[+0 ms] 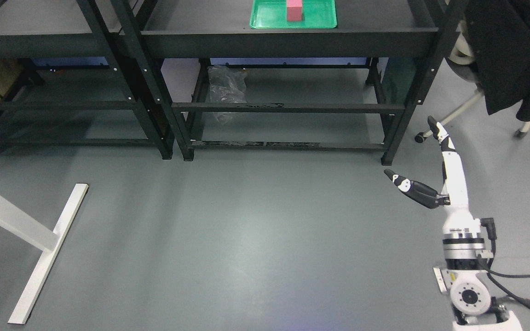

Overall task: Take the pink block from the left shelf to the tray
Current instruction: 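Drive toward the shelf while raising the right hand toward the green tray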

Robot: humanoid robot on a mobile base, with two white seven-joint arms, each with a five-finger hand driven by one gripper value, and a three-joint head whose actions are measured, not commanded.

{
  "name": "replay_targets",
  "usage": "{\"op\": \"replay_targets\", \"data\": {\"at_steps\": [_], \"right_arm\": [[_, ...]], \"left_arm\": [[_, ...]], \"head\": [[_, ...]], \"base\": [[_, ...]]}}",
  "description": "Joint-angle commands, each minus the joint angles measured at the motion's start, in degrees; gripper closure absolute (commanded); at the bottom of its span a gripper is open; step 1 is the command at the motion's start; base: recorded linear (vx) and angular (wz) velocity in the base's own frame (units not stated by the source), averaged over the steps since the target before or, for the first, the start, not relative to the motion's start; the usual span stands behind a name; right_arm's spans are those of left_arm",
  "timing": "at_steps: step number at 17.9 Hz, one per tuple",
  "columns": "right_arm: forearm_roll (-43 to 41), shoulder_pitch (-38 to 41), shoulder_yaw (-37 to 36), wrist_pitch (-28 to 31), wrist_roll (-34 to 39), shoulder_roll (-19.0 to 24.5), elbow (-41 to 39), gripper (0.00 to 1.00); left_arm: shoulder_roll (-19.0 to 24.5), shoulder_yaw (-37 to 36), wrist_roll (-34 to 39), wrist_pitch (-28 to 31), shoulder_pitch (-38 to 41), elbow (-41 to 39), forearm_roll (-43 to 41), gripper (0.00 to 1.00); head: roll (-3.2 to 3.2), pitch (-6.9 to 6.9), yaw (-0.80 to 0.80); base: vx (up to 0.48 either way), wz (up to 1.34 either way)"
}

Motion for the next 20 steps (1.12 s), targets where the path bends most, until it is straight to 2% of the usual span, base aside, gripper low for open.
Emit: {"op": "replay_targets", "data": {"at_steps": [1,3,7,11,14,20], "right_arm": [[41.3,1.7,3.3,0.2,-1.1,3.4,-0.2,0.07],[45.4,1.9,5.1,3.1,-4.8,3.4,-0.2,0.08],[46.1,1.7,5.6,6.3,-11.6,3.4,-0.3,0.08],[46.2,1.0,5.7,5.6,-17.3,3.4,-0.3,0.08],[46.2,0.6,5.7,3.7,-29.0,3.4,-0.3,0.07],[46.1,0.1,6.8,2.9,-29.6,3.4,-0.3,0.05]], "left_arm": [[1.0,0.0,0.0,0.0,-1.7,-1.0,0.0,0.0],[1.0,0.0,0.0,0.0,-1.7,-1.0,0.0,0.0],[1.0,0.0,0.0,0.0,-1.7,-1.0,0.0,0.0],[1.0,0.0,0.0,0.0,-1.7,-1.0,0.0,0.0],[1.0,0.0,0.0,0.0,-1.7,-1.0,0.0,0.0],[1.0,0.0,0.0,0.0,-1.7,-1.0,0.0,0.0]], "head": [[0.0,0.0,0.0],[0.0,0.0,0.0],[0.0,0.0,0.0],[0.0,0.0,0.0],[0.0,0.0,0.0],[0.0,0.0,0.0]], "base": [[0.176,0.24],[0.185,0.21],[0.203,0.2],[0.214,0.2],[0.22,0.2],[0.216,0.16]]}}
